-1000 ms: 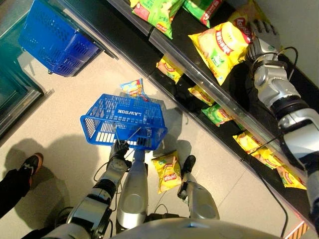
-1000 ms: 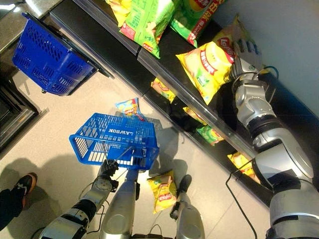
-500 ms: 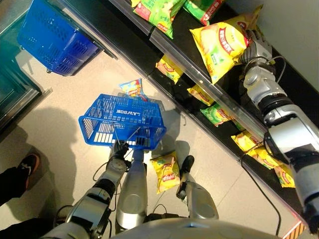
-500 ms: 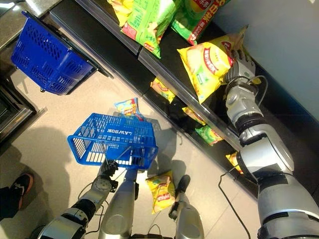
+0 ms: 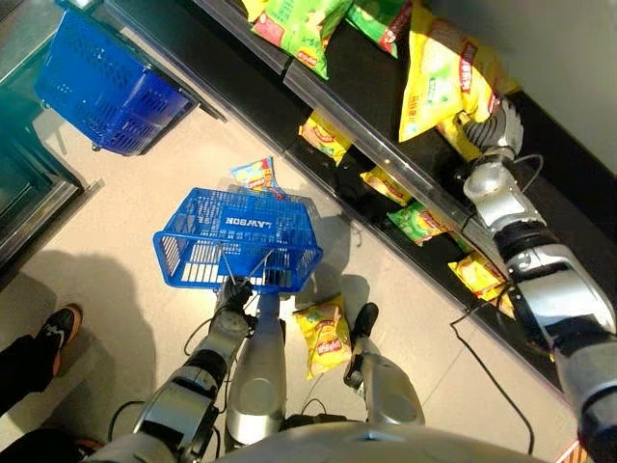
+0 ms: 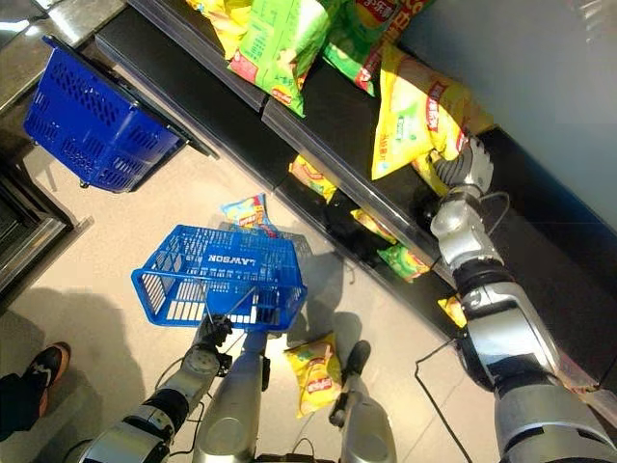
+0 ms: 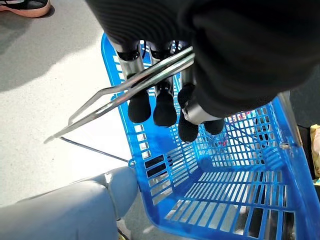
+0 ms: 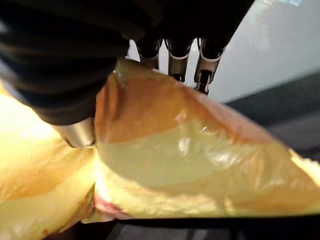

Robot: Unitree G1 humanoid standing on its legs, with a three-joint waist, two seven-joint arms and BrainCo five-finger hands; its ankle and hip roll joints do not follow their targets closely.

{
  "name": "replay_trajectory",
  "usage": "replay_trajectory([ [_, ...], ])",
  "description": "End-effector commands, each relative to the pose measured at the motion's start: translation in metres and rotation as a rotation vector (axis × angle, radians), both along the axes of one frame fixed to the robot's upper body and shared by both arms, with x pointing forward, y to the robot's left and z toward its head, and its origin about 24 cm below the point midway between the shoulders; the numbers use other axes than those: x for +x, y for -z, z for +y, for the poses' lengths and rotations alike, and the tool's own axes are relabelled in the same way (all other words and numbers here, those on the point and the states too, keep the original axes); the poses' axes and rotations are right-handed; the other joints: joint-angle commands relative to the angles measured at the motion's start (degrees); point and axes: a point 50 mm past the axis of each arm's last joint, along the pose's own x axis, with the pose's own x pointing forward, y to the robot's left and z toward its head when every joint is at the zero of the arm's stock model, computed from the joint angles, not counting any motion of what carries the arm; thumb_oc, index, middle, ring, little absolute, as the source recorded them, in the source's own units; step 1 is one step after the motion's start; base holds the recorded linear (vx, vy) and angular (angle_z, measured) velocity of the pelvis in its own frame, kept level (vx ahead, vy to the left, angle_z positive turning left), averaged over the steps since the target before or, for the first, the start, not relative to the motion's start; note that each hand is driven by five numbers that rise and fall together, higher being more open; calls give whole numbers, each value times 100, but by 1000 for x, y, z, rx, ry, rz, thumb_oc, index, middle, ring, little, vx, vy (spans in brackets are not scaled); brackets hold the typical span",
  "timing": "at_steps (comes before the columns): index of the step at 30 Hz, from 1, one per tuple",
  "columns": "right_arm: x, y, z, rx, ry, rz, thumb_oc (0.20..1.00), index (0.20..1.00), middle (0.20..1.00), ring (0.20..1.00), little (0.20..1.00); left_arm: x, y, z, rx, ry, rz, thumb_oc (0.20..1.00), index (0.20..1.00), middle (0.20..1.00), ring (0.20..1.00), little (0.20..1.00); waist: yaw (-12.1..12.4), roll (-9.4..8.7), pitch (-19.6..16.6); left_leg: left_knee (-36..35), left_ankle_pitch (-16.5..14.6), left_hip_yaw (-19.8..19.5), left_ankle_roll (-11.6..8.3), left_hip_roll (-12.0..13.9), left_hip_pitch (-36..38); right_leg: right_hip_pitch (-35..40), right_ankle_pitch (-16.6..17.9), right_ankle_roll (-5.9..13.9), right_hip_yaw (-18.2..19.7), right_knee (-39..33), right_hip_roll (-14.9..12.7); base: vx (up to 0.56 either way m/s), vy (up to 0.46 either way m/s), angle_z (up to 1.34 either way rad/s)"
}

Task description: Pick up the snacks into the basket

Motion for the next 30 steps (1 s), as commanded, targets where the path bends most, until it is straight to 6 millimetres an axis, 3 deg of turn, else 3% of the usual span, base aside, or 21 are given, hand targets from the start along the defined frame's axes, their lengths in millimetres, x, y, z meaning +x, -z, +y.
replay_trajectory([
  [1,-15,29,-8,236,-11,-15,200,200,200,200,200,-36,27,6,40,-51,160,200,200,200,200,200,24,90,140,-36,-717,182,92,-387,314,-882,379,11,444,468,-112,-16,2,-3],
  [2,-15,29,-8,236,-11,-14,200,200,200,200,200,-36,27,6,41,-51,161,200,200,200,200,200,28,89,138,-36,-717,183,92,-387,314,-882,379,11,445,469,-112,-11,-5,-3],
  [4,-30,34,-22,422,2,-119,200,200,200,200,200,-38,27,11,34,-76,163,200,200,200,200,200,-49,60,120,-36,-741,209,105,-393,354,-878,361,14,462,490,-108,-10,-8,-4],
  [9,-50,29,-43,674,-54,-305,200,200,200,200,200,-44,29,21,16,-108,178,200,200,200,200,200,-163,13,46,-41,-771,266,115,-403,418,-865,358,17,509,489,-91,-3,-1,-5],
  [19,-61,15,-65,860,-204,-435,200,200,200,200,200,-57,35,30,-18,-106,224,200,200,200,200,200,-263,2,-140,-51,-819,390,122,-419,544,-853,373,7,606,471,-61,4,-5,-8],
  [26,-63,-10,-37,844,-540,-427,200,200,200,200,200,-62,37,33,-54,-107,239,200,200,200,200,200,-318,-1,-257,-38,-835,474,127,-407,625,-854,386,-5,678,464,-53,2,-6,-8],
  [27,-68,-22,-26,797,-653,-430,200,200,200,200,200,-62,38,33,-60,-101,244,200,200,200,200,200,-343,-4,-284,-38,-834,487,126,-409,636,-853,387,-10,687,468,-47,10,-26,-11],
  [30,-80,-33,-4,737,-831,-418,200,200,200,200,200,-65,40,31,-74,-92,256,200,200,200,200,200,-389,-2,-338,-44,-837,512,127,-412,652,-857,397,-18,706,465,-40,4,-10,-3],
])
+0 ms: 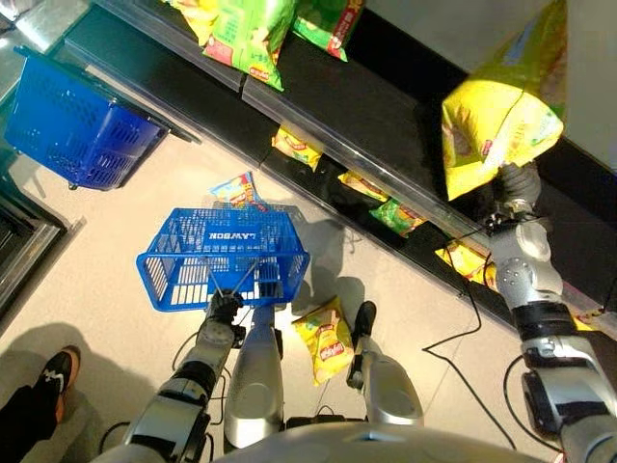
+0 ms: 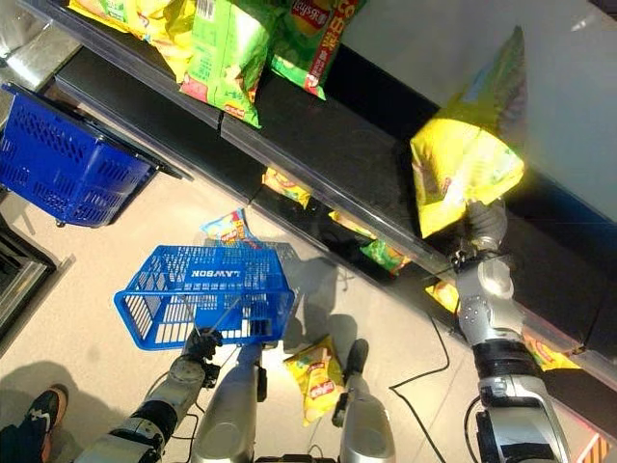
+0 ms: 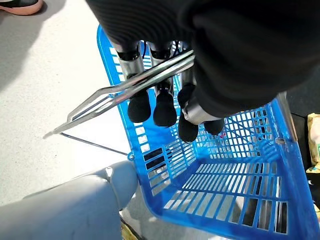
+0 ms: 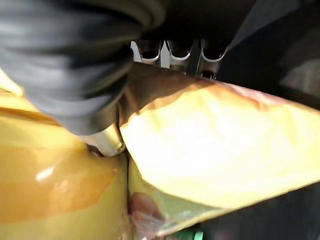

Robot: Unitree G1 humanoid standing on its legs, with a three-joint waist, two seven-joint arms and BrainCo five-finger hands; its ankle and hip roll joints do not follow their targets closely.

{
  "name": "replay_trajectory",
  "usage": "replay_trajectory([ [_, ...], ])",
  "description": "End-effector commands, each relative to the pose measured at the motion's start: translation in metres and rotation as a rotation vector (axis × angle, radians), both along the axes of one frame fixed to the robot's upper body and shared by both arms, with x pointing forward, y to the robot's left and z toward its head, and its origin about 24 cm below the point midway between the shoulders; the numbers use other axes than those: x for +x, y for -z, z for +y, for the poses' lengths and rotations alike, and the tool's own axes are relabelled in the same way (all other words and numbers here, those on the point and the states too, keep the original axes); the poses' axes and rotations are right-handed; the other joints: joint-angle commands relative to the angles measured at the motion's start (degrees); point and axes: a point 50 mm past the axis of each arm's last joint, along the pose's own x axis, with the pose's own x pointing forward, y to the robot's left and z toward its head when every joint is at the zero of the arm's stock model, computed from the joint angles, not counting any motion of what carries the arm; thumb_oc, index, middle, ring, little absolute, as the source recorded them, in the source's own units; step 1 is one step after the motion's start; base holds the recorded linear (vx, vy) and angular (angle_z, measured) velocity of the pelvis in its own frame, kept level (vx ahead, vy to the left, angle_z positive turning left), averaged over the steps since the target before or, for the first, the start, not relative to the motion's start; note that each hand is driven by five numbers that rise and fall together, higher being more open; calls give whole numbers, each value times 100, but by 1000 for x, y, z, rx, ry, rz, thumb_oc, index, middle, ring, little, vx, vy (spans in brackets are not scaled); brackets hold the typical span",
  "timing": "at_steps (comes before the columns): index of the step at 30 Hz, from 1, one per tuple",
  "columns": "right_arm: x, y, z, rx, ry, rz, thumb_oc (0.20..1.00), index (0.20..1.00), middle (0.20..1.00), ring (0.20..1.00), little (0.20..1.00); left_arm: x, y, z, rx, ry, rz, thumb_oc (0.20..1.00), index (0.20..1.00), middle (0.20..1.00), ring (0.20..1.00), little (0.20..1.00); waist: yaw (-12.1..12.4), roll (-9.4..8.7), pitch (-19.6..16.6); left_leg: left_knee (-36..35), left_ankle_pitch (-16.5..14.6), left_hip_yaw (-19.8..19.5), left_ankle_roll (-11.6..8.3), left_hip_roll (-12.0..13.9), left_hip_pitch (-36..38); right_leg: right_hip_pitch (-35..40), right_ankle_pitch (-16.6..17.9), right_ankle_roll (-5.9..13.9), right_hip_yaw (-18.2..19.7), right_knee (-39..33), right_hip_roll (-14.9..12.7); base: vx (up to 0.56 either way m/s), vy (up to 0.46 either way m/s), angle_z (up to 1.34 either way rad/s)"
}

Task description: Pick up the snacks into the basket

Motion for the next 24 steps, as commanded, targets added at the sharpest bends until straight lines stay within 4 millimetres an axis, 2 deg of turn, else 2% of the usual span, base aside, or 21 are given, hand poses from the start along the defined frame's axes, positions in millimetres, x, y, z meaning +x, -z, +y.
replay_trajectory([
  [1,-10,-51,0,-87,-94,-228,200,200,200,200,200,-45,29,8,23,-8,188,200,200,200,200,200,-35,2,-329,17,-780,129,173,-495,244,-954,368,-13,273,462,-32,0,0,0],
  [3,-25,-52,22,-159,-215,-271,200,200,200,200,200,-47,30,7,11,-11,200,200,200,200,200,200,-90,-10,-372,18,-778,150,170,-486,261,-946,367,-29,301,456,-9,0,0,0],
  [5,-36,-52,32,-230,-260,-287,200,200,200,200,200,-47,31,6,3,-8,210,200,200,200,200,200,-129,-16,-411,18,-776,155,168,-474,266,-944,354,-36,306,454,3,0,0,0],
  [7,-40,-49,37,-220,-288,-286,200,200,200,200,200,-47,31,6,7,-9,210,200,200,200,200,200,-147,-15,-421,18,-774,152,167,-468,263,-951,349,-38,310,460,7,-1,-10,-2],
  [8,-47,-40,51,-194,-353,-285,200,200,200,200,200,-46,31,4,10,-8,212,200,200,200,200,200,-178,-5,-421,19,-771,160,168,-462,274,-958,357,-43,324,469,10,-1,-17,-5],
  [10,-52,-39,56,-218,-368,-288,200,200,200,200,200,-47,32,4,9,-9,218,200,200,200,200,200,-192,-12,-434,17,-770,172,165,-457,277,-958,356,-45,332,468,16,0,-15,-8],
  [13,-61,-20,65,-289,-407,-207,200,200,200,200,200,-50,34,4,-6,-36,225,200,200,200,200,200,-233,-15,-441,15,-766,204,158,-449,297,-953,362,-49,352,460,45,-4,-13,-9],
  [14,-62,-19,65,-289,-408,-207,200,200,200,200,200,-50,34,4,-6,-36,225,200,200,200,200,200,-234,-17,-444,15,-766,205,158,-448,297,-952,362,-49,353,460,45,-5,-19,-5],
  [15,-66,-2,70,-324,-440,-135,200,200,200,200,200,-52,35,5,-34,-87,223,200,200,200,200,200,-253,-29,-433,15,-755,216,154,-432,305,-949,366,-55,376,460,52,-9,-20,-4],
  [18,-72,9,71,-402,-445,-80,200,200,200,200,200,-53,35,8,-57,-132,219,200,200,200,200,200,-289,-38,-436,16,-745,227,145,-418,299,-957,357,-62,383,465,66,-3,-7,-1],
  [19,-73,31,66,-462,-427,22,200,200,200,200,200,-51,33,12,-85,-195,201,200,200,200,200,200,-308,-42,-423,11,-735,247,135,-411,297,-969,359,-65,393,465,83,0,0,0],
  [21,-73,38,65,-527,-414,57,200,200,200,200,200,-50,32,14,-101,-227,193,200,200,200,200,200,-323,-38,-423,10,-734,254,130,-405,294,-983,354,-68,402,469,91,-1,-6,-2],
  [22,-74,55,61,-546,-402,136,200,200,200,200,200,-48,30,18,-119,-276,173,200,200,200,200,200,-329,-41,-417,10,-727,258,124,-400,291,-984,347,-76,404,476,102,-6,-8,-7],
  [23,-73,69,56,-656,-371,204,200,200,200,200,200,-41,26,21,-144,-321,141,200,200,200,200,200,-349,-21,-401,10,-721,255,115,-383,286,-1007,329,-87,419,494,113,-10,-16,-7],
  [24,-75,87,51,-657,-362,293,200,200,200,200,200,-36,22,24,-157,-353,111,200,200,200,200,200,-360,-7,-388,11,-712,249,110,-371,282,-1018,320,-96,409,501,112,-7,-9,-6],
])
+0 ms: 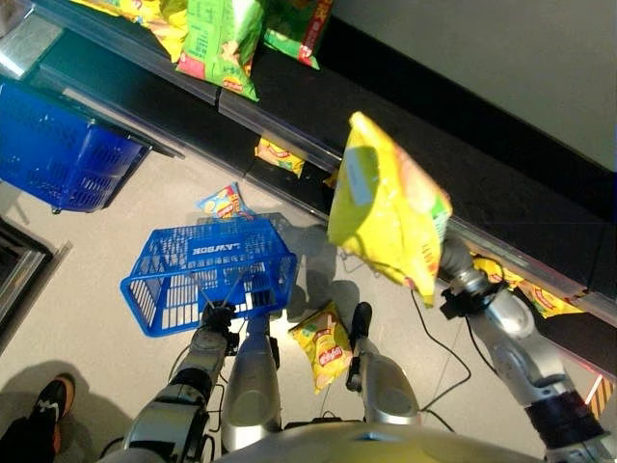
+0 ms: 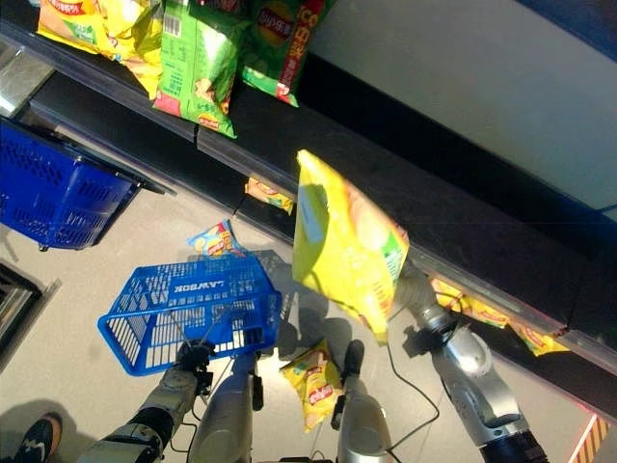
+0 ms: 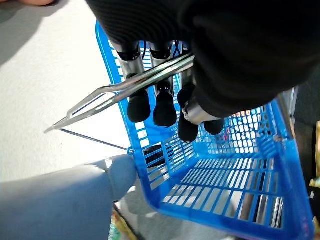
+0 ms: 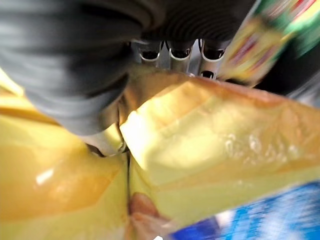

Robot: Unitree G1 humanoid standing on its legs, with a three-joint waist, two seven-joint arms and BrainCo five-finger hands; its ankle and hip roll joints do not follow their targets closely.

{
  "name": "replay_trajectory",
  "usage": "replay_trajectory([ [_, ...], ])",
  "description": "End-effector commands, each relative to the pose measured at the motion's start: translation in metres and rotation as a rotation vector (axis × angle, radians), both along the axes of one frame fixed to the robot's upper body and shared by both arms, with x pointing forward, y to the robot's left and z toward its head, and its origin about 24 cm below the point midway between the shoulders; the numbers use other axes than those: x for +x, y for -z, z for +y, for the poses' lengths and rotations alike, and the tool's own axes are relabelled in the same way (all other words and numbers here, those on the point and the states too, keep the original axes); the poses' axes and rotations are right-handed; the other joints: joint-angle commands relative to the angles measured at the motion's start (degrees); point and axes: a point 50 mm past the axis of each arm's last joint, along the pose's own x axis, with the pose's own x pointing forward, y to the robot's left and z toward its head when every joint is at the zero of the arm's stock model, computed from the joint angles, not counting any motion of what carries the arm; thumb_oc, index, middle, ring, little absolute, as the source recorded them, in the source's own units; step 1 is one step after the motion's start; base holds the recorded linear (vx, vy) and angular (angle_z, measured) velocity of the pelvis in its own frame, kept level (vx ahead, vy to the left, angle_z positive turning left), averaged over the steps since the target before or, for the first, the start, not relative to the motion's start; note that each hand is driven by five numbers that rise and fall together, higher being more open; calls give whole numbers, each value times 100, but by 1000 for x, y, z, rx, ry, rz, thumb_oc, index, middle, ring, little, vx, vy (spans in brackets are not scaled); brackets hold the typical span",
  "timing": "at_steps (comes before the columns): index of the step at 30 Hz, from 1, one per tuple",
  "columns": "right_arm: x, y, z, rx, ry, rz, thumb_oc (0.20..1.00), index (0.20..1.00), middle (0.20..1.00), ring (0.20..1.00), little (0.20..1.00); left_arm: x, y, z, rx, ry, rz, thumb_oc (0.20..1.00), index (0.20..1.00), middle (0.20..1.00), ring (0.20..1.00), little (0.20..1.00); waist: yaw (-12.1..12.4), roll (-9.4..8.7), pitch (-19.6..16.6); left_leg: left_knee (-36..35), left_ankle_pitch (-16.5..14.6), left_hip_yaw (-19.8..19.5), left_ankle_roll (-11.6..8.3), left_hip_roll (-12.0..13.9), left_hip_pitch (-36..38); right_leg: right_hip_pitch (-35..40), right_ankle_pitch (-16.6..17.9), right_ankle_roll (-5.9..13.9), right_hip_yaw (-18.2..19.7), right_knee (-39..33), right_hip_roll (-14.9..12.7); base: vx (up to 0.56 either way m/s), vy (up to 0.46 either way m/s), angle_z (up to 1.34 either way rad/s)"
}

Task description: Pick up the snacks into the basket

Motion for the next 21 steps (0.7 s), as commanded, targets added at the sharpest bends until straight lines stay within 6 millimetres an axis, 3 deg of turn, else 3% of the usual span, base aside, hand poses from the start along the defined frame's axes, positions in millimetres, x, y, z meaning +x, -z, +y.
replay_trajectory([
  [1,8,-11,-2,-127,4,-90,200,200,200,200,200,-20,12,8,-33,-130,83,200,200,200,200,200,-45,39,-151,13,-636,65,144,-423,241,-923,305,-88,202,500,103,-16,-21,-8],
  [2,8,9,-8,-203,40,-20,200,200,200,200,200,-9,4,14,-44,-171,28,200,200,200,200,200,-55,66,-115,10,-621,52,135,-414,228,-940,292,-99,195,523,113,-13,-13,-7],
  [3,9,9,-7,-203,39,-21,200,200,200,200,200,-8,3,15,-43,-173,27,200,200,200,200,200,-62,60,-110,11,-621,50,134,-414,228,-940,290,-99,193,526,113,-35,-26,-7],
  [6,7,40,-15,-291,73,108,200,200,200,200,200,20,-19,22,-28,-183,-93,200,200,200,200,200,-89,106,-5,7,-569,37,104,-377,187,-985,274,-119,184,567,123,-29,-18,-10],
  [9,7,54,-18,-352,81,159,200,200,200,200,200,33,-30,20,-36,-175,-157,200,200,200,200,200,-93,128,44,2,-552,32,93,-373,167,-1009,284,-124,180,576,127,-21,-8,-3],
  [10,8,61,-17,-410,79,178,200,200,200,200,200,45,-39,12,-35,-145,-207,200,200,200,200,200,-100,160,100,-1,-525,26,88,-367,140,-1032,292,-129,171,572,132,-36,-10,-2],
  [15,15,74,-16,-531,97,204,200,200,200,200,200,66,-54,-8,-34,-60,-289,200,200,200,200,200,-117,199,207,4,-485,14,80,-341,78,-1122,308,-140,173,599,138,-35,-4,0],
  [16,23,78,-13,-625,109,193,200,200,200,200,200,76,-60,-25,-32,-4,-321,200,200,200,200,200,-124,234,263,3,-463,24,75,-337,35,-1177,326,-148,199,607,150,-36,9,0],
  [21,36,80,-3,-763,84,148,200,200,200,200,200,84,-68,-51,-24,97,-363,200,200,200,200,200,-108,287,384,7,-422,22,62,-310,-15,-1248,334,-165,196,638,161,-25,1,0],
])
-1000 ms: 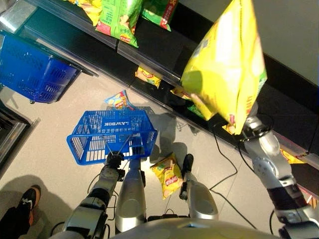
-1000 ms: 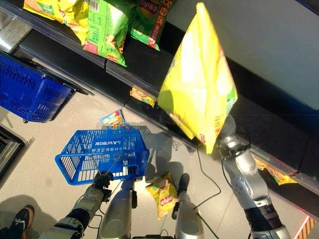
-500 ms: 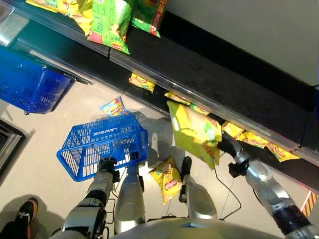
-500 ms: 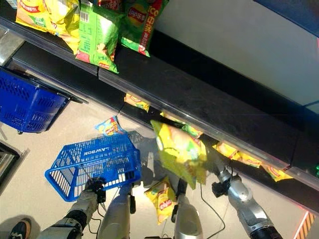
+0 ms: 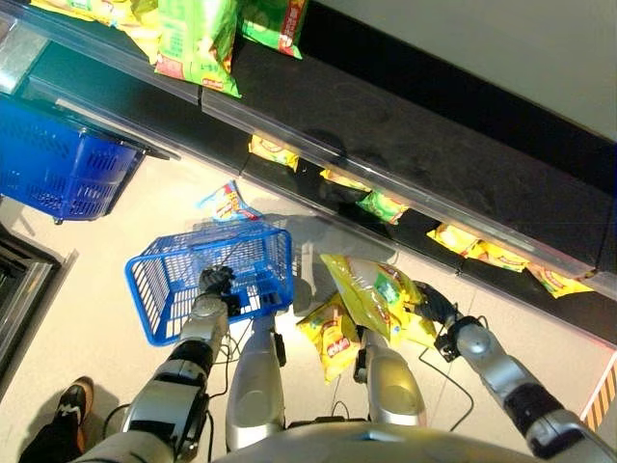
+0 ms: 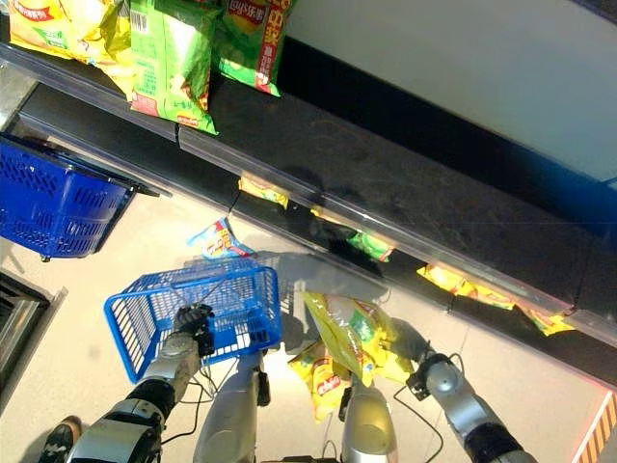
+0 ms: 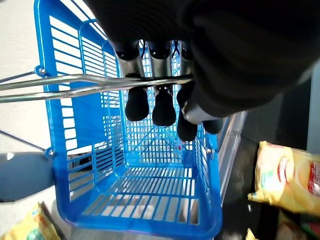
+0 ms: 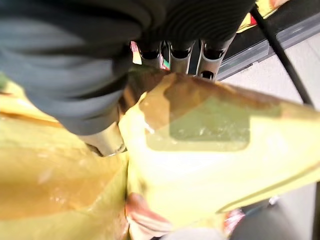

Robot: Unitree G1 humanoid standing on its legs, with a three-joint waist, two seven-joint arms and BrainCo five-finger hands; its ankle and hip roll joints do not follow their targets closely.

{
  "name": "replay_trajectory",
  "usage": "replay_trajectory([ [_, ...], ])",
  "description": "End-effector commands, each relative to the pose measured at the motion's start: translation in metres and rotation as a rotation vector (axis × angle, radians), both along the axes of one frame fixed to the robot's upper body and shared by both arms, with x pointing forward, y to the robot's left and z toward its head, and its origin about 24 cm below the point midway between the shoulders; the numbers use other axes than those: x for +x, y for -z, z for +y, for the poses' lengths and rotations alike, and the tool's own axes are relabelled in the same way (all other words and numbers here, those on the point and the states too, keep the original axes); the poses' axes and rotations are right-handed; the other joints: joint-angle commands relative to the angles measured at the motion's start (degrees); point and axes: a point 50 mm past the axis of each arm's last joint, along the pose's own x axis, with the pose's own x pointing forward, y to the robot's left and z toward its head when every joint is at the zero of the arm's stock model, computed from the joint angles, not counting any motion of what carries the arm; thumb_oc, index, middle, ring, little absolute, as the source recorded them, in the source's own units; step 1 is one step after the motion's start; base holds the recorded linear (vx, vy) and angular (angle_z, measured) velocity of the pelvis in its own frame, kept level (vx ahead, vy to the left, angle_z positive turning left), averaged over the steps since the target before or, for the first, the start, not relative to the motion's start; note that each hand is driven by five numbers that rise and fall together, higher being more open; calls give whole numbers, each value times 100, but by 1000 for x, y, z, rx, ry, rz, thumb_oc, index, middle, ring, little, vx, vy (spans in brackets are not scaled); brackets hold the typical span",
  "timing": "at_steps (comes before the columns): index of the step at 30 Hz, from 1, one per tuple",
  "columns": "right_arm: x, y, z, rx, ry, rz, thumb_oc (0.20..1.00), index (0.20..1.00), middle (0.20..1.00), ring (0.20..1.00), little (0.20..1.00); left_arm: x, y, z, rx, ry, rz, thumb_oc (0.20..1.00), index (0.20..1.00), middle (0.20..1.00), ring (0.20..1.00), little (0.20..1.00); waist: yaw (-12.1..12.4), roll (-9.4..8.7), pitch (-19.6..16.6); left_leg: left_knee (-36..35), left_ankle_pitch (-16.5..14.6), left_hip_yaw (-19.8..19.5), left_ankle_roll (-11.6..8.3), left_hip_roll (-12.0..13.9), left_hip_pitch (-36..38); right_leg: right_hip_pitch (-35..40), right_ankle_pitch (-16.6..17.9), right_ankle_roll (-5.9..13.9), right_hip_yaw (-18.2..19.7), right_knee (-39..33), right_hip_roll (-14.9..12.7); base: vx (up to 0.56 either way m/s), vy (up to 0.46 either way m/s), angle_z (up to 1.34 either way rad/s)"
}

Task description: Pick up the snacks into the basket

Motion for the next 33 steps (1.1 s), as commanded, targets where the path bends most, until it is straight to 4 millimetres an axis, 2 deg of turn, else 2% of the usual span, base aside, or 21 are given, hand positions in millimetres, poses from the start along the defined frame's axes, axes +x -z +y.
replay_trajectory([
  [1,25,-24,21,-73,-93,-156,200,200,200,200,200,23,-21,-26,50,101,-105,200,200,200,200,200,8,-47,166,12,-441,-83,23,-347,153,-999,289,-154,90,662,136,0,0,0],
  [2,25,-24,22,-73,-93,-157,200,200,200,200,200,23,-21,-26,50,101,-105,200,200,200,200,200,8,-48,167,12,-440,-83,23,-346,152,-1000,289,-155,90,664,136,0,0,0],
  [4,33,-20,36,-107,-119,-160,200,200,200,200,200,26,-25,-51,63,185,-127,200,200,200,200,200,24,17,250,9,-410,-89,17,-347,103,-1065,290,-172,93,691,134,-36,0,0],
  [7,43,-21,54,-114,-146,-176,200,200,200,200,200,27,-28,-74,57,266,-141,200,200,200,200,200,36,70,322,1,-382,-97,11,-345,62,-1125,284,-186,90,734,139,-13,-1,0],
  [9,44,-21,59,-107,-153,-179,200,200,200,200,200,28,-30,-79,57,278,-149,200,200,200,200,200,39,81,341,1,-377,-98,9,-344,54,-1140,285,-188,90,743,140,0,0,0],
  [10,49,-23,71,-93,-160,-190,200,200,200,200,200,29,-33,-95,50,328,-163,200,200,200,200,200,46,105,392,1,-365,-107,7,-345,30,-1175,295,-194,88,754,132,0,0,0],
  [12,50,-23,75,-94,-165,-196,200,200,200,200,200,30,-34,-99,49,338,-171,200,200,200,200,200,50,111,410,3,-358,-114,2,-344,17,-1183,293,-196,81,757,135,0,0,0],
  [14,53,-22,88,-88,-178,-198,200,200,200,200,200,30,-42,-119,21,385,-212,200,200,200,200,200,70,145,412,-1,-342,-134,-6,-344,-51,-1254,294,-203,75,773,134,0,0,0],
  [15,53,-22,88,-88,-178,-199,200,200,200,200,200,30,-42,-119,22,384,-212,200,200,200,200,200,70,144,412,-1,-342,-135,-6,-344,-54,-1257,293,-203,74,775,134,0,0,0],
  [16,54,-22,96,-66,-170,-201,200,200,200,200,200,30,-47,-130,9,415,-238,200,200,200,200,200,73,161,412,-1,-328,-151,-10,-345,-107,-1311,293,-213,64,791,139,0,0,0],
  [18,54,-21,99,-57,-158,-199,200,200,200,200,200,30,-51,-135,4,428,-254,200,200,200,200,200,79,175,412,-1,-322,-161,-9,-349,-140,-1345,288,-217,48,805,140,0,0,0],
  [19,56,-23,109,-25,-149,-204,200,200,200,200,200,28,-57,-148,-24,456,-289,200,200,200,200,200,108,226,412,-1,-306,-178,-10,-359,-209,-1407,293,-220,27,817,135,0,0,0],
  [22,56,-23,117,5,-141,-202,200,200,200,200,200,27,-62,-156,-39,469,-311,200,200,200,200,200,114,256,412,-1,-292,-193,-10,-366,-267,-1477,298,-222,10,835,131,0,0,0],
  [24,56,-23,129,61,-122,-190,200,200,200,200,200,25,-70,-169,-75,496,-344,200,200,200,200,200,141,309,412,-1,-270,-213,-12,-367,-375,-1564,306,-224,-9,835,119,0,0,0],
  [29,62,-26,134,108,-73,-187,200,200,200,200,200,20,-80,-181,-146,524,-399,200,200,200,200,200,212,424,412,-1,-240,-233,-14,-392,-545,-1750,344,-217,-18,832,86,-9,1,3],
  [31,70,-30,127,113,5,-200,200,200,200,200,200,14,-87,-188,-199,544,-427,200,200,200,200,200,295,566,412,6,-216,-234,-4,-425,-696,-1896,368,-207,-33,825,58,-6,8,2],
  [32,70,-30,127,114,5,-200,200,200,200,200,200,15,-87,-188,-199,545,-427,200,200,200,200,200,299,565,412,7,-216,-233,-4,-424,-701,-1903,368,-207,-32,828,59,-21,28,4],
  [33,78,-35,121,101,54,-210,200,200,200,200,200,10,-94,-194,-245,579,-455,200,200,200,200,200,395,696,412,22,-211,-243,2,-454,-807,-1987,376,-203,-41,827,38,-23,39,3],
])
